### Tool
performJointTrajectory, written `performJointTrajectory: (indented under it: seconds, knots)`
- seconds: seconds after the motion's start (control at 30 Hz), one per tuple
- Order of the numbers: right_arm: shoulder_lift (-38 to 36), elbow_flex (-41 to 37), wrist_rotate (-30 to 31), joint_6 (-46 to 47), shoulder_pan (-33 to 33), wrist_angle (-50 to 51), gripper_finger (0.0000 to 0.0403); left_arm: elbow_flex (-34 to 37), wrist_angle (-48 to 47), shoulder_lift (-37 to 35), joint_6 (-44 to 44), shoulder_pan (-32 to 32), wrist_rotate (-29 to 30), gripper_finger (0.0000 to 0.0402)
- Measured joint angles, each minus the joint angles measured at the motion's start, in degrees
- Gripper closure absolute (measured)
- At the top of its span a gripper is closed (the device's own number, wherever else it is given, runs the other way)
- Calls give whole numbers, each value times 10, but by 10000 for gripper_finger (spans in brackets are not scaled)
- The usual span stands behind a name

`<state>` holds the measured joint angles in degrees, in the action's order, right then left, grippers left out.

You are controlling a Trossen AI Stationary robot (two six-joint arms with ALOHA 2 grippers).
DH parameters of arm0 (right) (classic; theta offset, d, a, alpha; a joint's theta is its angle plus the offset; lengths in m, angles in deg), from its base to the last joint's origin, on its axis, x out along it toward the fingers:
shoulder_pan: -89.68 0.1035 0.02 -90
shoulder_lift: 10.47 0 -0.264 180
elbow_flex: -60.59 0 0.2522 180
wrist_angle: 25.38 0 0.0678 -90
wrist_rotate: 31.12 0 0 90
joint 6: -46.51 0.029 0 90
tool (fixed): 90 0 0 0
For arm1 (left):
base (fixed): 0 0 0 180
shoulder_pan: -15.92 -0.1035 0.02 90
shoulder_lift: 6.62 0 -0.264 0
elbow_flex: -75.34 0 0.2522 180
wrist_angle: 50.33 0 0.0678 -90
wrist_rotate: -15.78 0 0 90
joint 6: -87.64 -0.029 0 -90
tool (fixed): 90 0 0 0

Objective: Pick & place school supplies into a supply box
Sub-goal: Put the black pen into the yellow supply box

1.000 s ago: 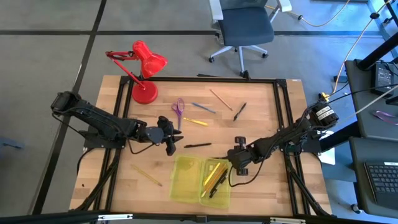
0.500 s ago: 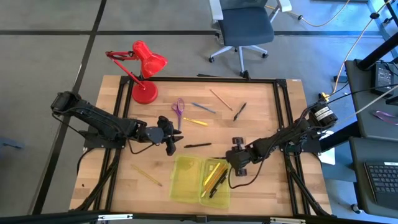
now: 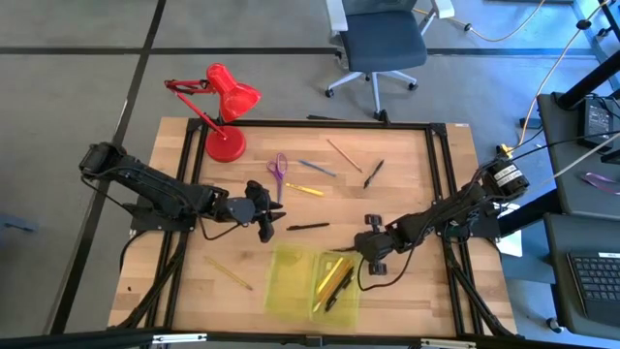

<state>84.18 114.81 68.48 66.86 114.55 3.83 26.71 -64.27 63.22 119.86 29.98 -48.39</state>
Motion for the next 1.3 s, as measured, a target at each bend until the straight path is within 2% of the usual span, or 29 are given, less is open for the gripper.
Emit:
performJointTrajectory:
  seconds: [0.33,0.6,0.93,1.13,1.3]
  knots:
    - [-3,-1,8,20,0,-7,363,0,0,0,0,0,0,287]
    - [-39,-5,8,49,0,13,365,0,0,0,0,0,0,288]
    - [-86,-5,58,63,0,44,365,0,0,0,0,0,0,291]
    - [-105,10,61,22,0,48,365,0,0,0,0,0,0,291]
    - [-110,68,34,-84,16,84,364,0,0,0,-21,0,-8,288]
